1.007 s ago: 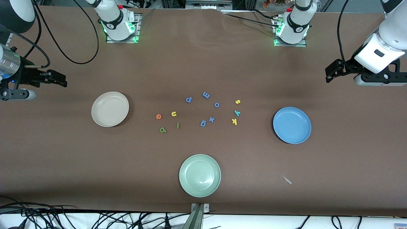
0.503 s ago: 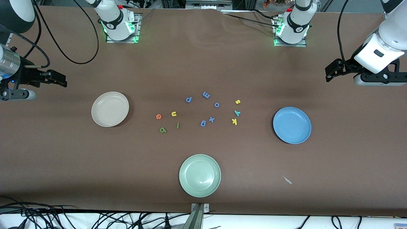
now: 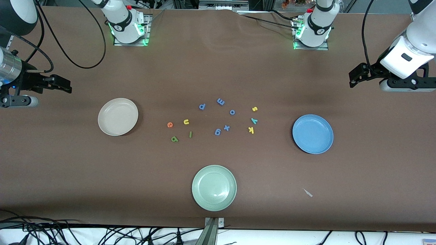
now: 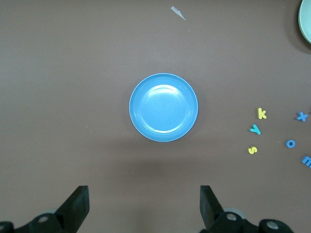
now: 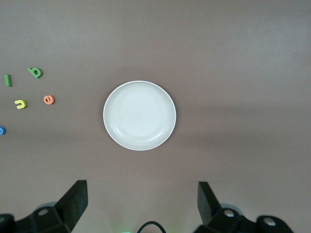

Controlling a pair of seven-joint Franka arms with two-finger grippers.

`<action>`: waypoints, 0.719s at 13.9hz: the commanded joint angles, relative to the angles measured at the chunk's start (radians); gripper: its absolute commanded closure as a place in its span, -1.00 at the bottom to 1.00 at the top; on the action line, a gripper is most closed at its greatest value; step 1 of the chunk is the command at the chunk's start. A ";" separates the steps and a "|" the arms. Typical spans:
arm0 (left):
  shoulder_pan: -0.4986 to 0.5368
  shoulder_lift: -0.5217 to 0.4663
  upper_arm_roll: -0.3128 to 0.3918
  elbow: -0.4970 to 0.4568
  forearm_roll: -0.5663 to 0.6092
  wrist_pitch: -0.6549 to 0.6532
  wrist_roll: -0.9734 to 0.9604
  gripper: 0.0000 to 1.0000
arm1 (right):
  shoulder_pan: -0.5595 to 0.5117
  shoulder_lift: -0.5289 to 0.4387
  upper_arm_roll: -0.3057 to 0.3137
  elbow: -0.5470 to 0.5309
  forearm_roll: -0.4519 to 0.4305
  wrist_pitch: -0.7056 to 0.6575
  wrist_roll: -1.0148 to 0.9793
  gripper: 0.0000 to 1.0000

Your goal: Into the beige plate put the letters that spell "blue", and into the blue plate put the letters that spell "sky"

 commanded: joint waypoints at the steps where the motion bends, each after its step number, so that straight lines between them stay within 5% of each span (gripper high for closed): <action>1: 0.001 -0.015 0.006 -0.007 0.003 -0.012 0.019 -1.00 | 0.001 0.000 -0.002 0.006 -0.004 -0.010 0.000 -1.00; 10: -0.005 -0.003 0.003 -0.007 0.001 -0.012 0.019 -1.00 | 0.001 0.000 -0.002 0.006 -0.003 -0.009 0.000 -1.00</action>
